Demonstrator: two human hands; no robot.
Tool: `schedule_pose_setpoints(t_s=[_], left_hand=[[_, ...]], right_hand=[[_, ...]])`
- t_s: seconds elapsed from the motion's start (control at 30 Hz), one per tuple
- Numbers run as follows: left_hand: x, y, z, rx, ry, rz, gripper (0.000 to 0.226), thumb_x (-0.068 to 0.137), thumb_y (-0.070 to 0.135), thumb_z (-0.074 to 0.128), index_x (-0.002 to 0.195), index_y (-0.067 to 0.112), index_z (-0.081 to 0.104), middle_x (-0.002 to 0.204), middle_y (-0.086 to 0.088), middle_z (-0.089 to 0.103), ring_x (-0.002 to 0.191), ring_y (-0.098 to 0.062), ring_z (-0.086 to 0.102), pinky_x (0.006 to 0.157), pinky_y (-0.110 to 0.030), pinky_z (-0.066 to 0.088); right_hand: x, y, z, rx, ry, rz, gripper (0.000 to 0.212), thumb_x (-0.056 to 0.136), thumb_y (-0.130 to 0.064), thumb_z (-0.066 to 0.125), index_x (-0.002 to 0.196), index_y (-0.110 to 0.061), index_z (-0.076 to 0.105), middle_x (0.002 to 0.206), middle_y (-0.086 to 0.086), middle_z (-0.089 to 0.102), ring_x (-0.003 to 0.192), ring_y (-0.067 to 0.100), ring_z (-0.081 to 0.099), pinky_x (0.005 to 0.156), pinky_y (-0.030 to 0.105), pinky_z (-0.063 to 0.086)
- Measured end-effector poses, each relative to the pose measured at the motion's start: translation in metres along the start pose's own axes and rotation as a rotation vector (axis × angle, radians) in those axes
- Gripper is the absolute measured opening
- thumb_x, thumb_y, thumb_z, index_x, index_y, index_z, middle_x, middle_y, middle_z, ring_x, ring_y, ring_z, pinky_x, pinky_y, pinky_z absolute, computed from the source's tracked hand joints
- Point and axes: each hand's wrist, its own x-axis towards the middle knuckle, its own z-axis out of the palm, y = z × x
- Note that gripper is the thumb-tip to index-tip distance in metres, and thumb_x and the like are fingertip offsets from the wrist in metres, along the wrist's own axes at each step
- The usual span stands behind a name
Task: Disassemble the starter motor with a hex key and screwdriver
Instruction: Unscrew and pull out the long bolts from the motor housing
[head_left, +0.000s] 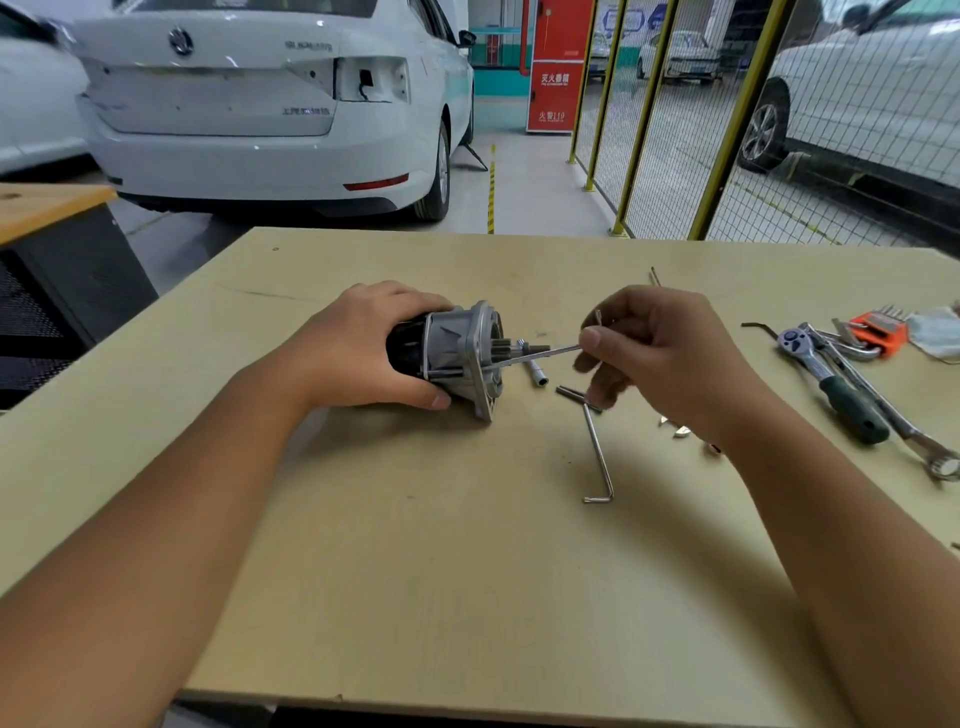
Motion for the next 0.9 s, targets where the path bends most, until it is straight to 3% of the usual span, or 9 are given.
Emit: schedule_pose_setpoints(t_s=[0.13,0.23,0.37,0.5,0.57,0.63,0.73,0.9], left_hand=[[0.001,-0.002,0.001,0.002,0.002,0.008,0.101,0.046,0.077,0.08,0.139,0.051,0.053,0.132,0.021,0.057,0.124,-0.013,0.051,0.109,-0.046,0.044],[0.001,-0.003,0.001,0.001,0.006,0.007,0.101,0.046,0.078,0.08,0.139,0.052,0.052,0.133,0.022,0.057,0.124,-0.013,0.05,0.109,-0.045,0.044],[0.002,-0.004,0.001,-0.011,0.002,0.014,0.1,0.046,0.078,0.081,0.138,0.054,0.051,0.132,0.022,0.057,0.125,-0.011,0.05,0.108,-0.045,0.045],[0.002,-0.004,0.0,-0.011,0.001,0.011,0.1,0.046,0.078,0.081,0.138,0.053,0.052,0.131,0.022,0.057,0.125,-0.011,0.05,0.108,-0.046,0.045],[0.003,-0.004,0.001,-0.006,0.0,0.014,0.1,0.046,0.078,0.081,0.138,0.053,0.052,0.131,0.022,0.057,0.124,-0.011,0.051,0.108,-0.046,0.045],[0.002,-0.003,0.001,-0.012,-0.001,0.008,0.1,0.045,0.077,0.081,0.138,0.053,0.052,0.131,0.022,0.057,0.124,-0.012,0.05,0.108,-0.045,0.045],[0.001,-0.002,0.0,-0.015,-0.001,0.003,0.1,0.045,0.077,0.08,0.138,0.053,0.052,0.131,0.022,0.057,0.125,-0.012,0.05,0.108,-0.046,0.045],[0.001,-0.001,0.0,-0.018,-0.009,0.004,0.099,0.046,0.077,0.081,0.138,0.054,0.053,0.132,0.021,0.057,0.126,-0.014,0.051,0.108,-0.048,0.045]], right_hand=[[-0.001,0.002,0.0,0.152,-0.052,0.182,0.01,0.1,-0.011,0.062,0.093,-0.003,0.063,0.06,0.019,0.064,0.036,0.022,0.046,0.04,0.023,0.037],[-0.001,-0.004,0.002,0.512,-0.085,0.397,0.013,0.098,-0.015,0.062,0.092,-0.006,0.07,0.064,0.013,0.058,0.04,0.013,0.042,0.041,0.023,0.037],[0.002,-0.006,0.006,0.755,-0.082,0.585,0.035,0.096,-0.035,0.059,0.076,-0.007,0.067,0.057,0.006,0.058,0.038,0.009,0.04,0.038,0.02,0.035],[0.002,-0.007,-0.001,0.757,-0.171,0.687,0.031,0.09,-0.041,0.063,0.085,-0.01,0.063,0.059,0.008,0.059,0.032,0.005,0.035,0.032,0.016,0.031],[0.002,-0.006,-0.006,0.657,-0.28,0.72,0.047,0.081,-0.056,0.064,0.09,-0.01,0.064,0.061,0.013,0.062,0.028,0.004,0.031,0.031,0.013,0.028],[0.001,-0.006,-0.007,0.588,-0.373,0.743,0.059,0.08,-0.067,0.059,0.08,-0.009,0.065,0.059,0.012,0.059,0.027,0.004,0.03,0.031,0.011,0.027],[0.001,-0.008,-0.01,0.646,-0.414,0.762,0.055,0.087,-0.062,0.055,0.068,-0.011,0.061,0.054,0.007,0.052,0.026,0.003,0.032,0.029,0.012,0.028],[0.0,-0.011,-0.013,0.659,-0.436,0.764,0.045,0.084,-0.053,0.063,0.069,-0.01,0.062,0.054,0.004,0.05,0.026,0.002,0.033,0.028,0.013,0.028]])
